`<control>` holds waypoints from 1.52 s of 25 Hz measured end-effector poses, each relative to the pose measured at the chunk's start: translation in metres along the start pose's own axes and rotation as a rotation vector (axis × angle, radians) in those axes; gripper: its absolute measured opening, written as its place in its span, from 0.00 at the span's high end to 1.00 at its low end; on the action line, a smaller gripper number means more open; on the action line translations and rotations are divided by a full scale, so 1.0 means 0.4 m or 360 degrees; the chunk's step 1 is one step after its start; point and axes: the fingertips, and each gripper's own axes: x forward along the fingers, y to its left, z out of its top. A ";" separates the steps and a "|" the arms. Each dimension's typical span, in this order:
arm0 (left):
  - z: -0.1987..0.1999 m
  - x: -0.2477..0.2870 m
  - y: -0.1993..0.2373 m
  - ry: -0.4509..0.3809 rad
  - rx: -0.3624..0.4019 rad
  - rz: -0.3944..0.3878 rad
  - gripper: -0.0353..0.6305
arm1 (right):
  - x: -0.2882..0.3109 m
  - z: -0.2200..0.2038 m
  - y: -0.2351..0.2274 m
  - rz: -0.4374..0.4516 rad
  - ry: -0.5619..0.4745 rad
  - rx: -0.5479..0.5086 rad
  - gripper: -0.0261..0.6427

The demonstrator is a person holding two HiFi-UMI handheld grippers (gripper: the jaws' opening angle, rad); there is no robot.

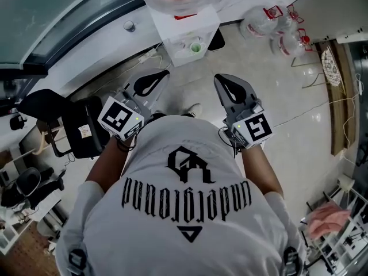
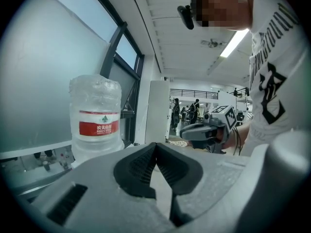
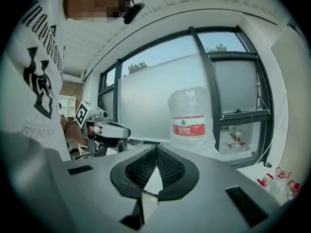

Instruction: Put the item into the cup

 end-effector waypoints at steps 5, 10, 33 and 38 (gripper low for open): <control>0.007 -0.091 0.018 0.0010 0.0023 -0.0040 0.93 | 0.036 0.020 0.089 -0.0022 -0.0030 0.0016 0.94; -0.015 -0.246 0.055 -0.0010 0.0021 -0.0038 0.92 | 0.102 0.033 0.216 -0.0031 -0.0018 -0.0012 0.94; -0.117 -0.537 -0.024 -0.0066 -0.0133 -0.0270 0.92 | 0.072 0.024 0.556 -0.0216 0.0079 -0.0039 0.94; -0.116 -0.502 -0.113 -0.0063 -0.0116 -0.0280 0.92 | -0.028 0.006 0.548 -0.0217 0.0066 -0.0049 0.94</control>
